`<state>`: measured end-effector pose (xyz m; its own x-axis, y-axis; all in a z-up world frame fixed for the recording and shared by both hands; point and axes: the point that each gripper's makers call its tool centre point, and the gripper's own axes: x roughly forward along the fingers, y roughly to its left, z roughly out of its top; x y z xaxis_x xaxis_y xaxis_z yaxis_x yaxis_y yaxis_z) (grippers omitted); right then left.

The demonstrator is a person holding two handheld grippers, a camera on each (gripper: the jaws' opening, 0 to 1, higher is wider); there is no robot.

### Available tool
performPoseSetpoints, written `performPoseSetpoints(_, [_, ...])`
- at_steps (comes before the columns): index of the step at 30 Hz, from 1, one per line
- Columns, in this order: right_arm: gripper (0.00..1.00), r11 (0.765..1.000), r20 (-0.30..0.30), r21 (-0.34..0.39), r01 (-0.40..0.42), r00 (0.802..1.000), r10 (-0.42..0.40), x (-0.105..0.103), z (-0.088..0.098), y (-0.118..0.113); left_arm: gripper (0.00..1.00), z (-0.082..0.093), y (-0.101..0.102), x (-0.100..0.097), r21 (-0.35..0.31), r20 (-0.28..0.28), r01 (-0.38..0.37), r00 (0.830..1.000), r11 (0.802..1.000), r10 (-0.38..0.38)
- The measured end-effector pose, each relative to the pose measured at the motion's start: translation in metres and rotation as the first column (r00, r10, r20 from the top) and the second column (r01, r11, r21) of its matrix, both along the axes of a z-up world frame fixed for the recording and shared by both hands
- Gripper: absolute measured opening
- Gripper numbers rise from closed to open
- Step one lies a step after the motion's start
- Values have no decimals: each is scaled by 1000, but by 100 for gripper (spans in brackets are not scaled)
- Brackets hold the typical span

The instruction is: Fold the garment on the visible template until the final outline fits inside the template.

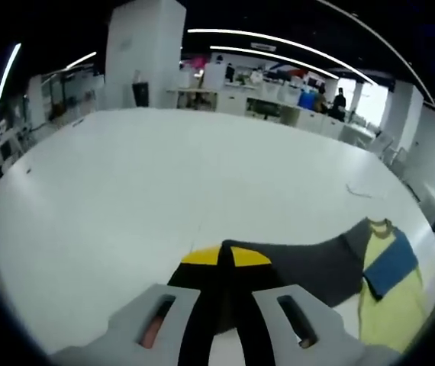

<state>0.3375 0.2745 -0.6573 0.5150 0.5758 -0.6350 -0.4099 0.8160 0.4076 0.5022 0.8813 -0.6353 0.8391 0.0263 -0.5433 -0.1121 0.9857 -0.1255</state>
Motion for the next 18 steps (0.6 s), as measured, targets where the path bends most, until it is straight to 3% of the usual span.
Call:
performPoseSetpoints(12, [94, 1000, 7, 9, 20, 1000, -20, -9, 2, -7, 0, 58, -30, 10, 13, 97, 72, 993, 997, -73])
performPoseSetpoints(18, [93, 999, 11, 16, 32, 999, -32, -12, 3, -10, 0, 78, -48, 14, 3, 121, 110, 987, 994, -109])
